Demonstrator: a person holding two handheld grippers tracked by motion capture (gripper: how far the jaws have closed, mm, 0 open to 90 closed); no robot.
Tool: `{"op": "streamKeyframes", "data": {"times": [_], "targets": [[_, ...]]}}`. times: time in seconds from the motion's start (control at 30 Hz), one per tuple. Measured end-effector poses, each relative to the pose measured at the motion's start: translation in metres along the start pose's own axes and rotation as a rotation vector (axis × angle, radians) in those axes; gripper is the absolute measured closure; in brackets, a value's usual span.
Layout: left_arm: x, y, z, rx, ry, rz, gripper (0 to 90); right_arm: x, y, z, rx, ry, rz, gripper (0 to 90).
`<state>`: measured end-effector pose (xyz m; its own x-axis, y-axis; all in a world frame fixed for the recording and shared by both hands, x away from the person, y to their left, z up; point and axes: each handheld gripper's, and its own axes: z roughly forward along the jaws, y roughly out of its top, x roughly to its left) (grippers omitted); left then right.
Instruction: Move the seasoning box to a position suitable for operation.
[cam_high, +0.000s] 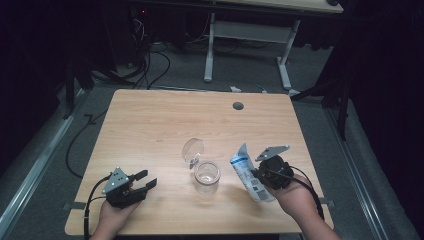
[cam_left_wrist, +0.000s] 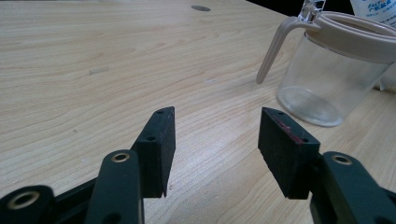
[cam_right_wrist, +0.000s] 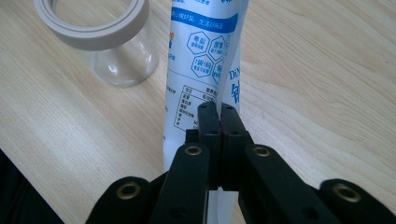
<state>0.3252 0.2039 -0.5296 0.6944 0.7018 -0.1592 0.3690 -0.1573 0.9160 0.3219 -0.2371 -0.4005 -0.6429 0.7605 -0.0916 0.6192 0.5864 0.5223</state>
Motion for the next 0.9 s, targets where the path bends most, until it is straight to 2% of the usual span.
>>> {"op": "streamKeyframes", "data": {"times": [0.13,0.73,0.9], "targets": [[0.0,0.0,0.0,0.001,0.0,0.001,46.6,-0.003,0.003,0.001,0.023,0.017,0.011,90.0],[-0.001,0.0,0.0,-0.001,0.004,0.009,46.6,-0.005,0.016,0.001,0.144,0.025,-0.024,90.0],[-0.001,0.0,0.0,0.0,0.004,0.011,46.6,-0.006,0.018,0.0,0.159,0.034,-0.02,90.0]]}}
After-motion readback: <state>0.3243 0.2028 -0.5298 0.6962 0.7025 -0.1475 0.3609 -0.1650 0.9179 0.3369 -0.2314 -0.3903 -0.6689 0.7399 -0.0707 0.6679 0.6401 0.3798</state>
